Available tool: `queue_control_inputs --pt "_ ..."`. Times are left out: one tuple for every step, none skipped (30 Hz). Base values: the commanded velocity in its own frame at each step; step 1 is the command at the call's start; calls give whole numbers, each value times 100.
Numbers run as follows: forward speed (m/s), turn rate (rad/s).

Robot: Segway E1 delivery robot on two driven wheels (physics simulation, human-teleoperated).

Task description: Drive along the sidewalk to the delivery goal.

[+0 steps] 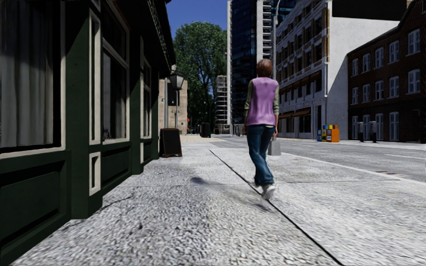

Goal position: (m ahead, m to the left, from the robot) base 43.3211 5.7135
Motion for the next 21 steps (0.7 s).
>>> queue_control_inputs --pt "146 -23" --pt "146 -11" --pt "146 -6" --pt "146 -1" --pt "146 0" --pt "146 0" --pt "146 0" --pt "146 0" --pt "146 0" --pt "146 0" --pt "146 0" --pt "146 0" --pt "146 0" --pt "146 0" --pt "146 0" --pt "146 0" --pt "146 0" --pt "146 -3" --pt "146 -3" --pt "146 -6" --pt "146 -8"
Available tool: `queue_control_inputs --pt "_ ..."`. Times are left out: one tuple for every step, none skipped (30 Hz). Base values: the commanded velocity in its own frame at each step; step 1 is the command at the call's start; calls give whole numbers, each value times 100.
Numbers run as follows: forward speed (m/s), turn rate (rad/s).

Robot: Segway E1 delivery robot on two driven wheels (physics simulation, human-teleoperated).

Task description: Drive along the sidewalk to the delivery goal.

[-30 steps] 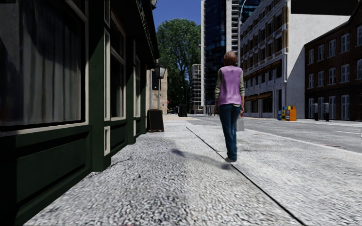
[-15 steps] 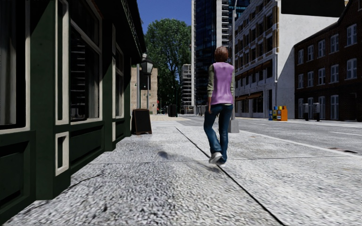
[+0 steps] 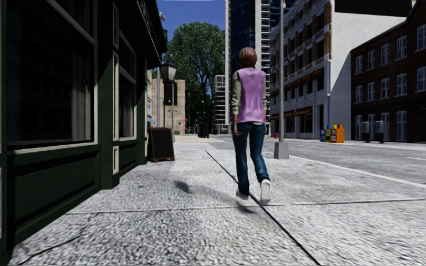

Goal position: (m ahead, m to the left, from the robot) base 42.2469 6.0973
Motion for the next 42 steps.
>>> queue_control_inputs --pt "146 -8" --pt "146 -11" --pt "146 -11" --pt "146 -16" --pt "146 -19" --pt "146 -20" --pt "146 -20" --pt "146 -20" --pt "146 -20" --pt "146 -20" --pt "146 -20" --pt "146 -20" --pt "146 -20" --pt "146 -20" --pt "146 -20" --pt "146 -20" --pt "146 -20" --pt "146 -20" --pt "140 -20" --pt "132 -20" --pt "132 -20" --pt "129 -20" --pt "128 -20" --pt "128 -20" --pt "128 -20" --pt "128 -20" --pt "128 -20" --pt "127 -21" --pt "127 -22" --pt "127 -22" --pt "127 -22" --pt "127 -23" --pt "127 -23" --pt "127 -23" --pt "127 -23" --pt "127 -23" --pt "127 -23" --pt "127 -23" --pt "127 -23" --pt "127 -23" --pt "127 -23" --pt "127 -23"
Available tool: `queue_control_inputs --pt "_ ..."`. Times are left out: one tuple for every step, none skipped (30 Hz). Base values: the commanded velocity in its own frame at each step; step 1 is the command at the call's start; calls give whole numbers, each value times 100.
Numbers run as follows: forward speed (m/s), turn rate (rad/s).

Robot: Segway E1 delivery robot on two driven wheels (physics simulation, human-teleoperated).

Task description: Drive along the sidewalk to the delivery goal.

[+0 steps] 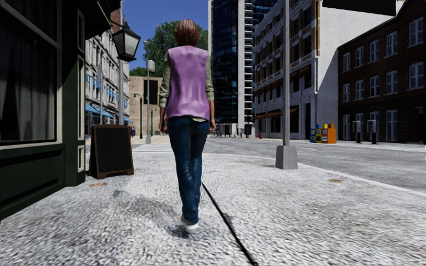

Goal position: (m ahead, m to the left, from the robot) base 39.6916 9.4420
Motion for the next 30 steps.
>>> queue_control_inputs --pt "127 -21" --pt "127 -12" --pt "127 -12" --pt "127 0" --pt "127 0" --pt "127 0" --pt "125 0" --pt "125 0" --pt "117 0" --pt "111 0" --pt "109 0" --pt "108 0" --pt "108 0" --pt "108 0" --pt "108 0" --pt "108 0" --pt "108 0" --pt "108 0" --pt "108 0" --pt "108 0" --pt "108 0" --pt "108 0" --pt "108 0" --pt "108 0" --pt "108 0" --pt "108 0" --pt "108 0" --pt "108 0" --pt "108 0" --pt "108 0"
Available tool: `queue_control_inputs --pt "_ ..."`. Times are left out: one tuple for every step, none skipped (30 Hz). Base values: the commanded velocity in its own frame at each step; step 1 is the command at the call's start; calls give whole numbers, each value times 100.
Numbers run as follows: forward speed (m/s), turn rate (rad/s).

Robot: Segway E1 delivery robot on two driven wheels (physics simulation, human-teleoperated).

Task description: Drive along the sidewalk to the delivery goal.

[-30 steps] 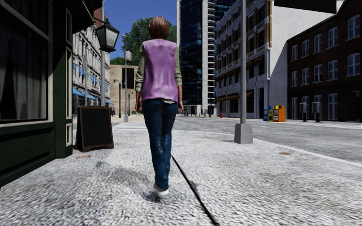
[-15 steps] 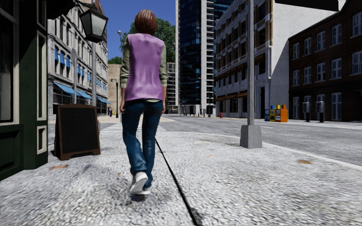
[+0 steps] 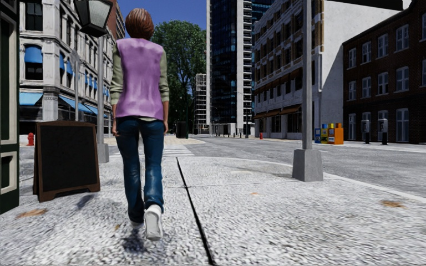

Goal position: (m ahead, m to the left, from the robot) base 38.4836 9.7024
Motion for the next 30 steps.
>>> queue_control_inputs --pt "108 0" --pt "108 0" --pt "108 0" --pt "108 0" --pt "108 0" --pt "108 0" --pt "108 0" --pt "108 0" --pt "108 0" --pt "108 0" --pt "108 0" --pt "108 0" --pt "108 0" --pt "108 0" --pt "108 0" --pt "108 0" --pt "108 0" --pt "108 0" --pt "108 0" --pt "108 0" --pt "108 0" --pt "108 0" --pt "108 0" --pt "108 0" --pt "108 0" --pt "108 0" --pt "108 0" --pt "108 0" --pt "108 0" --pt "108 0"
